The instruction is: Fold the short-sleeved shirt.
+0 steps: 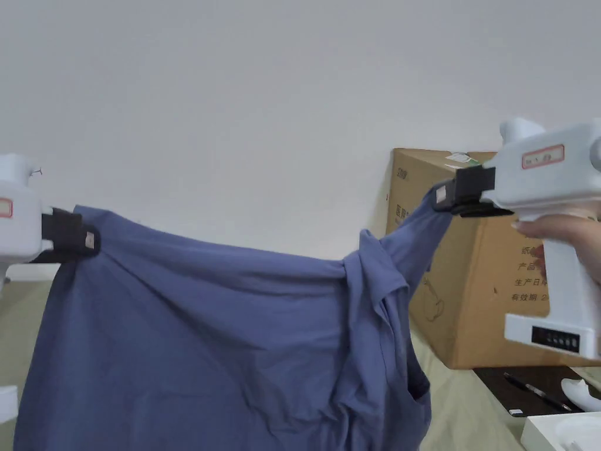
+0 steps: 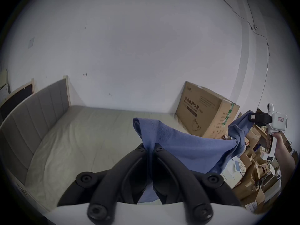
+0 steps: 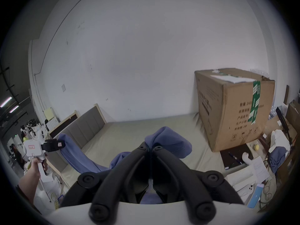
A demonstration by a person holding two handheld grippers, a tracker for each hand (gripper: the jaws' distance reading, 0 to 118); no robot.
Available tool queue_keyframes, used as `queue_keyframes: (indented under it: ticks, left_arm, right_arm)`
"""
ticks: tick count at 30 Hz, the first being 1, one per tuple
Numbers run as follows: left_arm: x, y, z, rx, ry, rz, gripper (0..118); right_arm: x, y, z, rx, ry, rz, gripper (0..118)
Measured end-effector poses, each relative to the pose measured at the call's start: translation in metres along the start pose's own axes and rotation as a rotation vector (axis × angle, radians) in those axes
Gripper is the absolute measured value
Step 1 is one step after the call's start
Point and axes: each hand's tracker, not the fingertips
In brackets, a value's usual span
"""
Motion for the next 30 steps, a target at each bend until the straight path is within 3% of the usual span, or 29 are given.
queue_keyframes:
  ticks: [8,18,24,30]
  left_arm:
    - [0.008,0.071,-0.038,0.107,0.067,-0.027,3]
    - [0.003,0.122,-0.093,0.24,0.137,-0.023,3]
    - [-0.01,0.114,-0.119,0.28,0.163,-0.047,3]
    - [-0.026,0.052,-0.151,0.158,0.135,-0.061,3]
  right_arm:
    - [-0.024,0.095,-0.037,0.136,-0.096,0.044,1]
    - [-0.053,0.167,-0.108,0.199,-0.206,0.171,1]
    - [-0.057,0.161,-0.137,0.245,-0.223,0.194,1]
    - [-0.039,0.083,-0.16,0.152,-0.231,0.201,1]
